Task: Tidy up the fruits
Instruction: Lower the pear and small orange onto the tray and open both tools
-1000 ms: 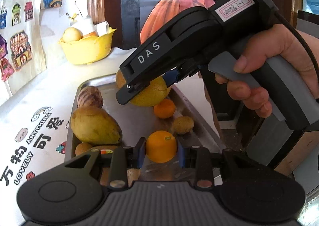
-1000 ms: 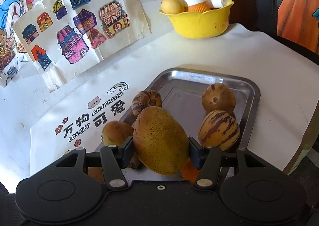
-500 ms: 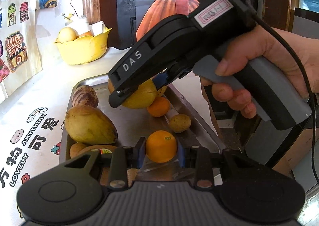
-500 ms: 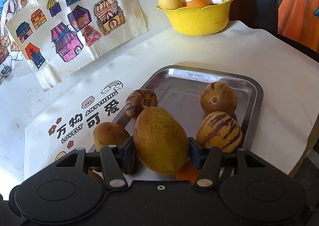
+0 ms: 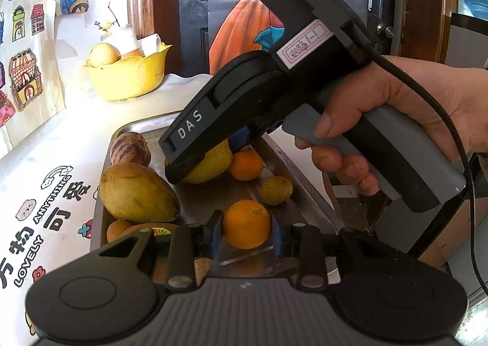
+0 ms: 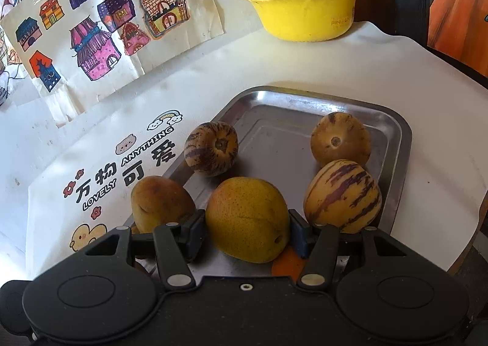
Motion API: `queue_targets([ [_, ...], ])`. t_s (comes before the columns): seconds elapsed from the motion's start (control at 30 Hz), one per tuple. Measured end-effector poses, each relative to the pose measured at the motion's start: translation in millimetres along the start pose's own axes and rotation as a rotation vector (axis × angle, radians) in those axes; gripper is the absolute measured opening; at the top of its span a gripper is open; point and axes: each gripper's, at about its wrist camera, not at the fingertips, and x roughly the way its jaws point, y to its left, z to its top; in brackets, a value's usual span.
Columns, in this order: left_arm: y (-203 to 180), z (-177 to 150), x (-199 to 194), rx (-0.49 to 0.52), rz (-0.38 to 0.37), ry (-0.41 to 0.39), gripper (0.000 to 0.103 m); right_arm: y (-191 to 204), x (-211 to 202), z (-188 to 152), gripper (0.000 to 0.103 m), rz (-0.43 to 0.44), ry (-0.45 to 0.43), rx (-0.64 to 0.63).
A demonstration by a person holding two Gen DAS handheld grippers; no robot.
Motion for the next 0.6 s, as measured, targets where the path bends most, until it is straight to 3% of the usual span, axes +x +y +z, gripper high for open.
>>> queue_targets([
  [0.6, -0.5, 0.1, -0.9, 0.004, -0.001, 0.016, 0.036, 2.1, 2.7, 0.2, 0.058, -0.012, 0.002, -0.015],
])
